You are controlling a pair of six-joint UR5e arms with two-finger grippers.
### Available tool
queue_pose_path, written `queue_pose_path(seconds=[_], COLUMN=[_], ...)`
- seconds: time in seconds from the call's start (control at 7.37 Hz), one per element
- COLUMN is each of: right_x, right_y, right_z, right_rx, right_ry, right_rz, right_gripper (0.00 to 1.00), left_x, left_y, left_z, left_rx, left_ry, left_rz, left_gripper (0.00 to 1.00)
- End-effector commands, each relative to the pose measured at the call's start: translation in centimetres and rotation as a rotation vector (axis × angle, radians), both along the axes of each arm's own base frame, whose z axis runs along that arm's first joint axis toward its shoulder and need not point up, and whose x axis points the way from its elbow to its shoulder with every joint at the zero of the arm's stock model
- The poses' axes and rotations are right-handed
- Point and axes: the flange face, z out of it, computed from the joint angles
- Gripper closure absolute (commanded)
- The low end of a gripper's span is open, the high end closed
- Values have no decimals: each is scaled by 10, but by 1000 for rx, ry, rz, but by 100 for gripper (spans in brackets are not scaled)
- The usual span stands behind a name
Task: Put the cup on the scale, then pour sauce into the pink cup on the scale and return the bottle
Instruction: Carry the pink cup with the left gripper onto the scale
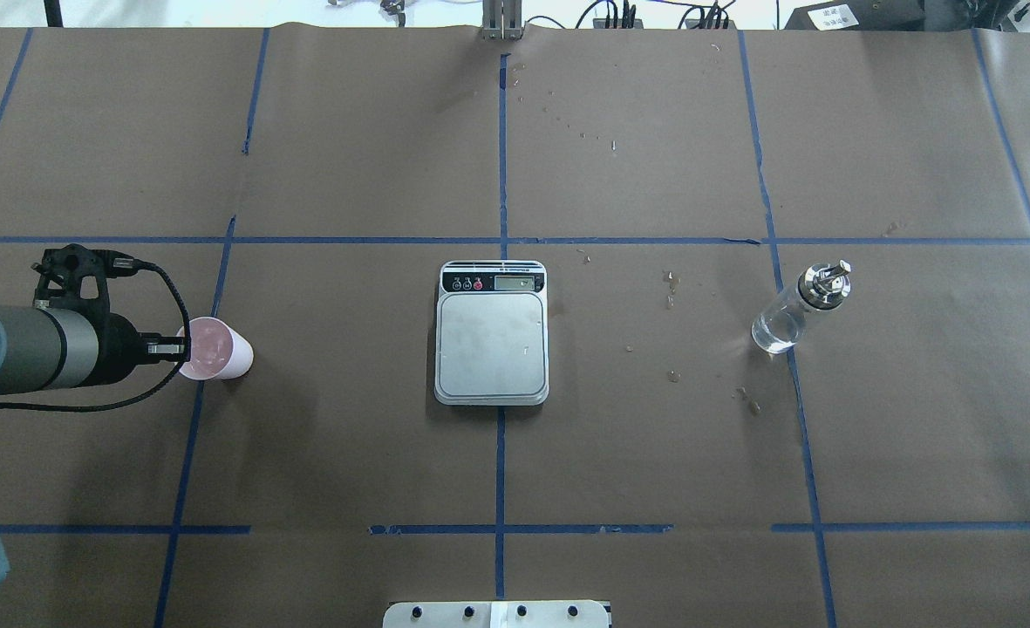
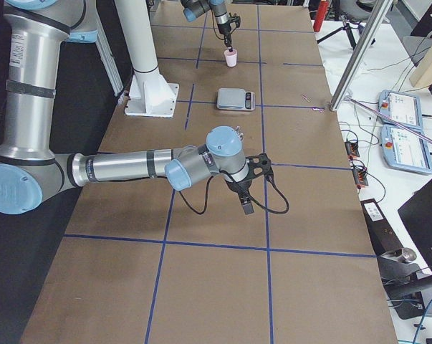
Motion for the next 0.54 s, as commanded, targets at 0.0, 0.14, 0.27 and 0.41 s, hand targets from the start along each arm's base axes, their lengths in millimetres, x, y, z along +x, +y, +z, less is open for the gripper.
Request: queue_pose_path(seconds=[0.0, 0.14, 0.27, 0.41], right_x=[0, 0, 0, 0], right_y=[1, 1, 1, 1], right_z=[-1, 0, 0, 0], right_rx=[2, 0, -2, -2], right_ry=[0, 0, 0, 0], right_rz=[-1, -1, 0, 0], right_gripper=[0, 0, 0, 0], left_x=[12, 21, 39, 58], left_y=[-9, -15, -27, -34], left_z=[-44, -88, -146, -205], left_rx=[39, 36, 27, 17], left_ry=[-21, -36, -48, -36], left_rz=[38, 46, 46, 67], left_gripper=[100, 100, 100, 100])
